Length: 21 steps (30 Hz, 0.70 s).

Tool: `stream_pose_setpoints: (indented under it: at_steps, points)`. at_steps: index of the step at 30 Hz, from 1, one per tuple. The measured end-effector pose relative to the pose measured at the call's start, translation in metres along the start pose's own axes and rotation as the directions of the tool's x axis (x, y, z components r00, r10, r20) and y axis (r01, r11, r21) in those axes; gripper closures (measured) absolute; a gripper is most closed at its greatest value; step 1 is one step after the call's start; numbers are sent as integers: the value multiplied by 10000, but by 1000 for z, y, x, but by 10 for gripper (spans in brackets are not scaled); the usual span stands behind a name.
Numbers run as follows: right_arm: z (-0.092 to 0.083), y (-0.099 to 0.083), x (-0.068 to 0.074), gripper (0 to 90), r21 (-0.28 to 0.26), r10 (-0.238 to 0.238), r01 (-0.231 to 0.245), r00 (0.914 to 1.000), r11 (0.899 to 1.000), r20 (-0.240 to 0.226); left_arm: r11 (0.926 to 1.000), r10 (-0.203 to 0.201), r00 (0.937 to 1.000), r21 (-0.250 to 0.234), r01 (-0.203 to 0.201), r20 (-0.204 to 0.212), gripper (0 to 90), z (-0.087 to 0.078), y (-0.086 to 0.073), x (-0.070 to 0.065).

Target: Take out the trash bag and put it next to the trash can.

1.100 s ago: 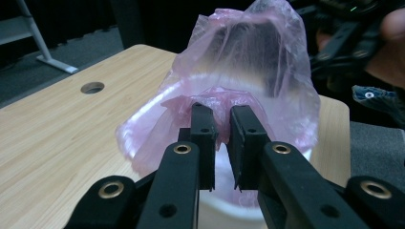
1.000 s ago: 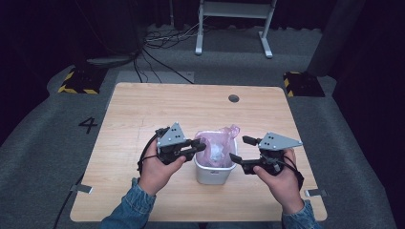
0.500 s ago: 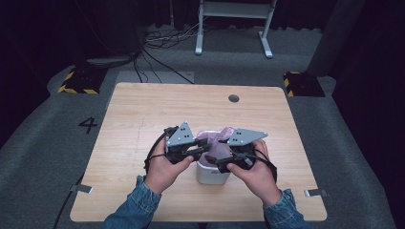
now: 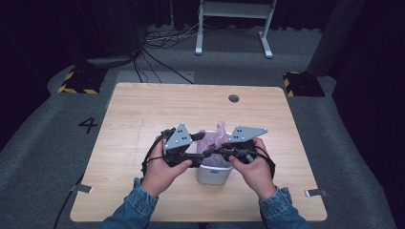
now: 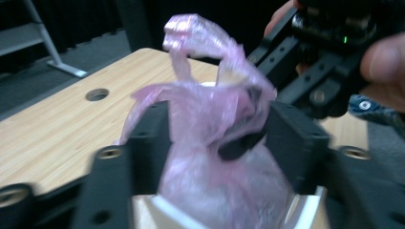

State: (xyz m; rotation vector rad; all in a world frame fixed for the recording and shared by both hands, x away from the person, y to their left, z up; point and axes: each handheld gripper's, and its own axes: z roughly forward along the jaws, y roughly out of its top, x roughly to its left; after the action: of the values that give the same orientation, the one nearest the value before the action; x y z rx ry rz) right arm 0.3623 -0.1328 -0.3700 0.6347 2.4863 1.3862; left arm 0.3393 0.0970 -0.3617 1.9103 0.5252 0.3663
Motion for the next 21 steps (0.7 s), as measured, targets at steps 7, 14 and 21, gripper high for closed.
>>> stream_pose_setpoints:
  at_steps: [7, 14, 21]
  points:
    - [-6, 0, -3, 870, -332, 111, -106, 9998, 9994, 158, 9998, -174, 9996, 134, 171, 221, 275, -22, -21, 0]
    - [-12, 3, -6, 869, -559, 203, -192, 9996, 9983, 192, 9972, -399, 9986, 615, 419, -336, 270, -45, -52, 8]
    - [-18, 12, -5, 866, -701, -57, 77, 9996, 9975, 287, 9828, -932, 9912, 1506, 1067, -945, 275, -46, -86, 25]
